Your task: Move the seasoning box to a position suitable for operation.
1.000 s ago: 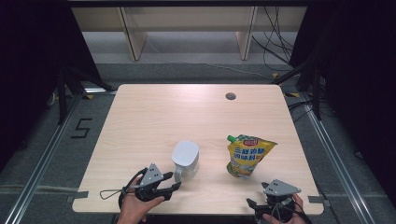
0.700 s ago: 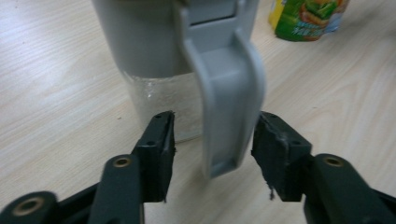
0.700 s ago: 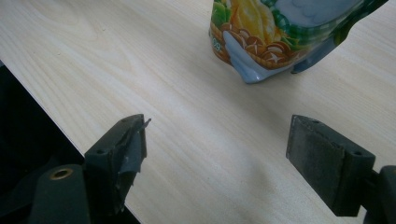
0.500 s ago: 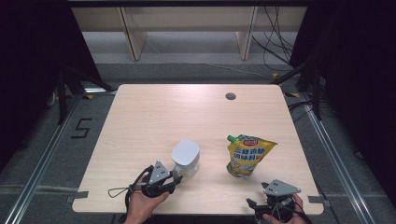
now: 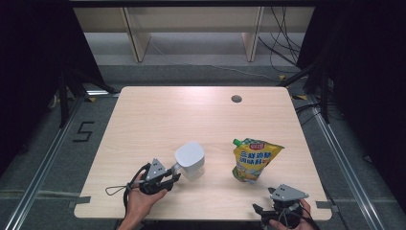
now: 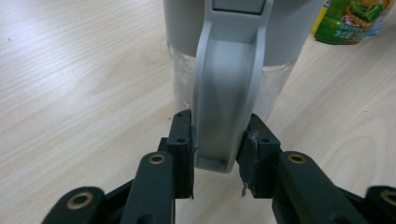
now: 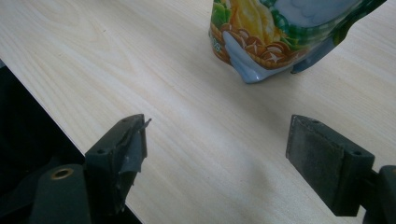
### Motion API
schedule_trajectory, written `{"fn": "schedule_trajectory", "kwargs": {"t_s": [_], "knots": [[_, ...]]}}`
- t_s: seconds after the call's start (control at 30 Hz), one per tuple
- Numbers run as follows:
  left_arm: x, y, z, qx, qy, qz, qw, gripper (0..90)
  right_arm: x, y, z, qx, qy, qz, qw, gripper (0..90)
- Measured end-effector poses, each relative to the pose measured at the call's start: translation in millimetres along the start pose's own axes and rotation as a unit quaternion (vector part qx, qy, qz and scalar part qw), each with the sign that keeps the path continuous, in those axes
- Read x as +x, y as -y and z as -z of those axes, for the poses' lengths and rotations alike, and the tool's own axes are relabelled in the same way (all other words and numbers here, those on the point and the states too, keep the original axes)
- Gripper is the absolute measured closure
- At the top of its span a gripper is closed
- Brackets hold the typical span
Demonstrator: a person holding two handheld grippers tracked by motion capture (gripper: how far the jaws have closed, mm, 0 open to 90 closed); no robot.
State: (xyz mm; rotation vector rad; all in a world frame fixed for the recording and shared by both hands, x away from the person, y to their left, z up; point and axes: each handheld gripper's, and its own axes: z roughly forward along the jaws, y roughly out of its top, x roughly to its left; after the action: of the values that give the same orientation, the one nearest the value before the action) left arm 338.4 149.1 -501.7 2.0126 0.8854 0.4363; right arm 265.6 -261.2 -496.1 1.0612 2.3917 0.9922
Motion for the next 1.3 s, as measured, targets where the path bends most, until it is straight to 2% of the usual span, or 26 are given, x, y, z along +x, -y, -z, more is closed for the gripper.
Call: {"fn": "schedule_trajectory", "kwargs": {"t_s": [0.07,0.13,0.2,0.27,0.3,0.33,0.37,0.4,0.43,0.47,0.53,0.57,0.63,0.7,0.8,0.83,0.87,0.9,0.97,1.03,1.07,1.1,1.17,1.2,1.23,1.3], "knots": [[4.5,-0.3,-1.2,-0.008,0.012,-0.014,0.9998,68.2,0.5,0.0,0.5,0.002,0.001,-0.002,1.0000,21.6],[4.7,-0.3,-1.7,-0.007,0.015,-0.010,0.9998,68.3,0.4,0.1,0.6,0.003,0.002,0.000,1.0000,21.6],[7.8,0.5,-2.2,-0.012,0.028,-0.025,0.9992,68.4,0.5,-0.2,-0.3,-0.002,-0.002,0.002,1.0000,21.6],[10.7,1.6,-1.4,-0.015,0.041,-0.027,0.9987,68.5,0.7,-0.3,-0.3,-0.002,-0.002,0.001,1.0000,21.6],[10.3,2.0,0.0,-0.013,0.049,-0.039,0.9979,68.7,0.8,-0.3,-0.3,-0.002,-0.002,0.003,1.0000,21.6],[10.3,2.0,0.0,-0.013,0.049,-0.039,0.9979,68.7,0.8,-0.3,-0.3,-0.002,-0.002,0.003,1.0000,21.6],[8.5,3.5,0.9,-0.014,0.057,-0.033,0.9977,68.8,0.7,-0.3,-0.3,-0.002,-0.002,0.002,1.0000,21.6],[8.9,3.3,1.4,-0.015,0.060,-0.044,0.9971,68.8,0.7,-0.3,-0.1,-0.002,0.000,0.002,1.0000,21.6],[8.9,3.3,1.4,-0.015,0.060,-0.044,0.9971,68.8,0.8,-0.2,-0.2,-0.001,0.000,0.001,1.0000,21.6],[7.3,4.2,1.7,-0.014,0.062,-0.036,0.9973,68.8,0.8,-0.2,-0.2,-0.001,0.000,0.001,1.0000,21.6],[4.2,5.1,2.6,-0.017,0.078,-0.043,0.9959,68.9,0.9,-0.3,-0.3,-0.002,-0.002,0.003,1.0000,21.6],[3.4,5.2,3.3,-0.013,0.077,-0.056,0.9954,68.9,1.0,-0.3,-0.3,-0.002,-0.002,0.002,1.0000,21.6],[0.3,4.8,3.4,-0.017,0.081,-0.057,0.9949,68.9,0.9,-0.3,-0.4,-0.001,-0.002,0.002,1.0000,21.6],[-4.8,4.5,5.5,-0.014,0.089,-0.077,0.9930,68.9,0.8,-0.1,-0.4,-0.001,-0.002,0.001,1.0000,21.6],[-8.3,5.5,7.7,-0.010,0.096,-0.080,0.9921,68.9,0.2,0.0,-0.1,-0.001,-0.001,0.003,1.0000,21.6],[-12.4,6.4,9.2,-0.014,0.111,-0.080,0.9905,68.9,0.2,0.1,0.2,-0.001,0.000,0.003,1.0000,21.6],[-12.4,6.4,9.2,-0.014,0.111,-0.080,0.9905,68.9,0.2,0.1,0.2,-0.001,0.000,0.003,1.0000,21.6],[-16.2,6.4,12.3,-0.012,0.122,-0.096,0.9878,68.9,0.2,0.1,0.1,-0.001,0.000,0.003,1.0000,21.6],[-19.8,6.8,12.4,-0.019,0.124,-0.098,0.9872,69.0,0.3,0.1,0.0,0.000,-0.001,0.002,1.0000,21.6],[-24.3,6.8,13.6,-0.015,0.148,-0.105,0.9833,68.9,0.8,0.0,-0.3,0.000,-0.002,-0.001,1.0000,21.6],[-24.3,6.8,13.6,-0.015,0.148,-0.105,0.9833,68.9,0.9,0.0,-0.4,0.000,-0.001,0.000,1.0000,21.6],[-27.3,7.8,13.1,-0.018,0.164,-0.115,0.9796,68.9,0.8,-0.1,-0.2,0.002,-0.001,0.001,1.0000,21.6],[-31.9,9.0,13.2,-0.022,0.186,-0.125,0.9744,68.9,0.7,-0.1,-0.2,0.003,-0.001,0.002,1.0000,21.6],[-31.9,9.0,13.2,-0.022,0.186,-0.125,0.9744,68.9,0.7,-0.1,-0.2,0.003,-0.002,0.001,1.0000,21.6],[-37.4,8.8,12.6,-0.018,0.197,-0.137,0.9707,68.8,0.6,-0.1,-0.4,0.003,-0.001,0.001,1.0000,21.6],[-40.2,7.5,10.8,-0.014,0.197,-0.145,0.9694,68.8,0.2,-0.1,0.0,0.003,0.004,0.005,1.0000,21.6]]}}
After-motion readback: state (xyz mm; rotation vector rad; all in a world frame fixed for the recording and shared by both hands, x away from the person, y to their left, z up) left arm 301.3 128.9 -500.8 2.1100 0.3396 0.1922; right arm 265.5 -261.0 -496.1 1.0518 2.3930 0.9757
